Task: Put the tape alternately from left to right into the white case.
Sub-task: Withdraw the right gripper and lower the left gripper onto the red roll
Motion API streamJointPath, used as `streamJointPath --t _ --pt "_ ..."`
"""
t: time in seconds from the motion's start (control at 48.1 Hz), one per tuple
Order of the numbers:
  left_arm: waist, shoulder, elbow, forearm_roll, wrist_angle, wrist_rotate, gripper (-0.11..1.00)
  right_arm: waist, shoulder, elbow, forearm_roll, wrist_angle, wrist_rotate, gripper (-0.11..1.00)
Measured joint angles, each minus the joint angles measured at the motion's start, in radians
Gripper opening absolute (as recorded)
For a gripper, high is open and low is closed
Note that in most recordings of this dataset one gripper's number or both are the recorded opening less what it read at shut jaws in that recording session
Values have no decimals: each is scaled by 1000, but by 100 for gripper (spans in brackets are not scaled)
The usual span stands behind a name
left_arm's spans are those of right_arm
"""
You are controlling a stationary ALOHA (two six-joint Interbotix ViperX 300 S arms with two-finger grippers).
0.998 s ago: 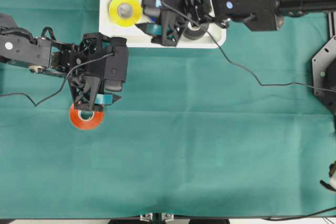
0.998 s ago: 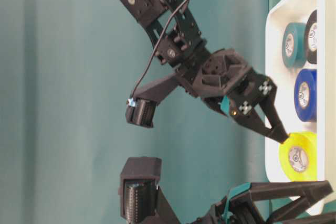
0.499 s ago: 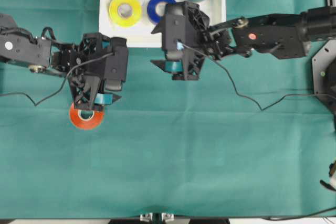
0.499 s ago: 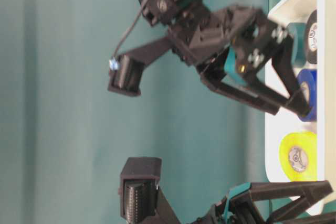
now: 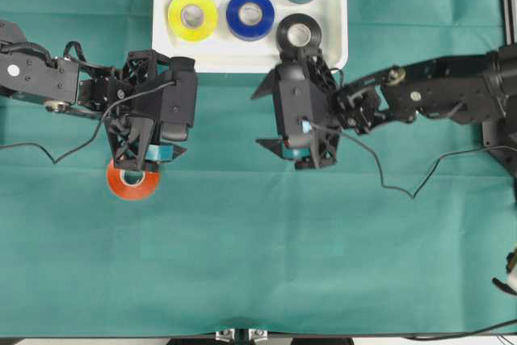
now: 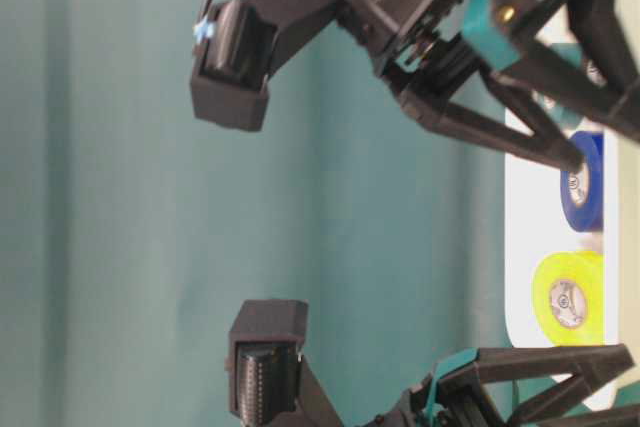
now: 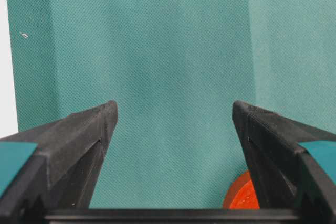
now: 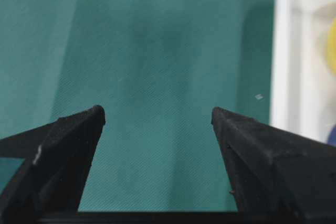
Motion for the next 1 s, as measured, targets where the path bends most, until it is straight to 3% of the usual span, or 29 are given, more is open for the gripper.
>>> streamJointPath --t 0.27,0.603,0.998 --pt "0 0 0 0 0 0 81 44 -2 34 2 0 0 89" --pt "-12 0 0 0 2 -5 80 44 -12 34 2 2 0 88" --pt "-89 -12 60 0 18 -166 81 46 -12 34 2 2 0 88"
